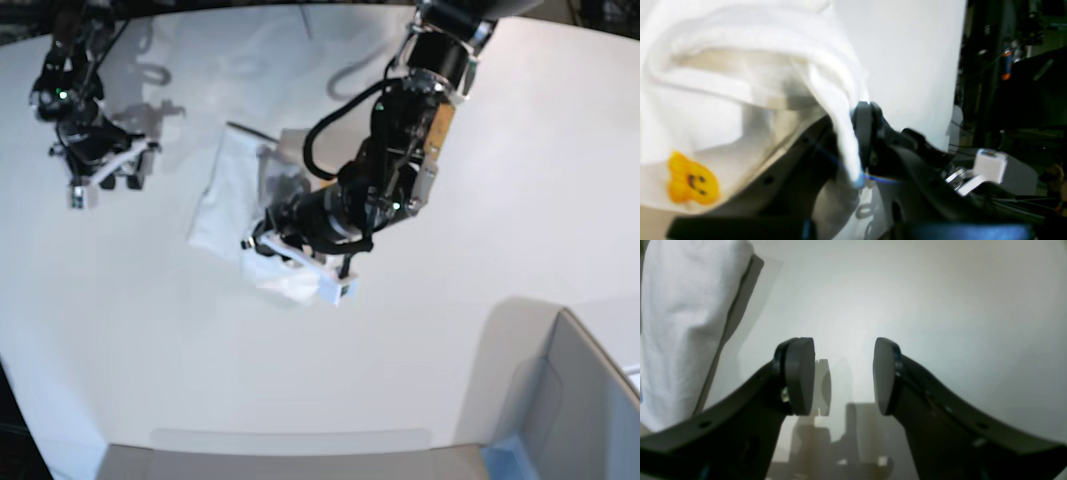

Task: Layout the t-shirt on the table in an organized manner, then fold the t-shirt properly
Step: 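Lower and press the bundle onto the table with the left gripper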

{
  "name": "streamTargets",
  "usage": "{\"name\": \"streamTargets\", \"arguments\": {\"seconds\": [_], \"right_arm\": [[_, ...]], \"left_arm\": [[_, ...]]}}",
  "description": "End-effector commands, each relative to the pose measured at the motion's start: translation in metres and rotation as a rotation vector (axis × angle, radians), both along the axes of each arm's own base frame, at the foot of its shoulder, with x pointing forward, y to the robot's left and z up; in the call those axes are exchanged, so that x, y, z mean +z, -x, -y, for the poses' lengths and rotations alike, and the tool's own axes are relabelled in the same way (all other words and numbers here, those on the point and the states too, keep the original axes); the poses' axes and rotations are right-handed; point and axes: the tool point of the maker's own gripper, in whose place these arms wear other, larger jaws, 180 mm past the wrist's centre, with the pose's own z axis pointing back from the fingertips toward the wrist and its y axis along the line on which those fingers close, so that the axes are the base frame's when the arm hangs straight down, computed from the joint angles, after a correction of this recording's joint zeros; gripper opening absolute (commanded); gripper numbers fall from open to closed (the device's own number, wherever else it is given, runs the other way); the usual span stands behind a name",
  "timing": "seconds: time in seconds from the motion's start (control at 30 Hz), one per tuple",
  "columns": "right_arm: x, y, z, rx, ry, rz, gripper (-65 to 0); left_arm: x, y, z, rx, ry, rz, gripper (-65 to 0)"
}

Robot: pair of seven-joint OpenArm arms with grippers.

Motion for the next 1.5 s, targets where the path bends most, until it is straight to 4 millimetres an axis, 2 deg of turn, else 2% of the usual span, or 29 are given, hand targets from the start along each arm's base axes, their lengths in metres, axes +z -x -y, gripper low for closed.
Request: {"name": "streamTargets", "arguments": {"seconds": [0.0,0.13,0.27,0.4,0.57,0.73,0.83,0.97,1.1,1.2,1.27,1.33,1.37,1.43,1.47], "right_arm": [[0.013,-0.008,0.003,0.006,0.013,0.049,-36.0],[0.013,-0.008,0.003,0.006,0.013,0.051,-36.0],[0.014,-0.01,0.002,0.009,0.014,0.054,-36.0],[0.013,-0.01,0.002,0.009,0.016,0.052,-36.0],[0.013,-0.009,0.003,0.01,0.02,0.05,-36.0],[0.013,-0.01,0.004,0.011,0.023,0.049,-36.0],[0.012,-0.009,0.004,0.01,0.021,0.045,-36.0],[0.002,-0.006,0.007,0.002,0.014,0.019,-36.0],[0.002,-0.006,0.007,0.002,0.014,0.019,-36.0],[0.003,-0.007,0.007,0.001,0.014,0.023,-36.0],[0.003,-0.007,0.007,0.001,0.014,0.023,-36.0],[0.003,-0.007,0.007,0.001,0.014,0.023,-36.0],[0.003,-0.007,0.007,0.001,0.014,0.025,-36.0],[0.004,-0.007,0.008,0.0,0.015,0.025,-36.0],[0.004,-0.007,0.008,0.0,0.015,0.025,-36.0]], "left_arm": [[0.001,-0.003,0.001,-0.003,-0.001,0.005,-65.0],[-0.022,-0.003,0.0,0.0,-0.029,-0.062,-64.5],[-0.025,0.008,0.017,-0.047,-0.038,-0.072,-53.9],[-0.033,0.012,0.017,0.086,-0.045,-0.19,-50.7],[-0.016,0.011,0.038,0.005,-0.071,-0.119,-49.8],[-0.003,0.013,0.051,-0.044,-0.079,-0.063,-49.9],[0.008,0.023,0.061,-0.092,-0.068,-0.027,-49.9],[0.003,0.038,0.072,-0.154,-0.096,-0.02,-49.9],[0.002,0.036,0.063,-0.148,-0.112,-0.005,-50.0],[0.032,0.039,0.065,-0.16,-0.058,0.071,-50.0],[0.057,0.04,0.06,-0.158,-0.023,0.147,-50.4],[0.082,0.033,0.044,-0.112,-0.001,0.233,-53.0],[0.088,0.026,0.034,-0.074,-0.002,0.256,-54.1],[0.084,0.009,0.011,0.0,-0.029,0.254,-55.2],[0.071,0.005,0.001,0.023,-0.055,0.224,-55.2]]}}
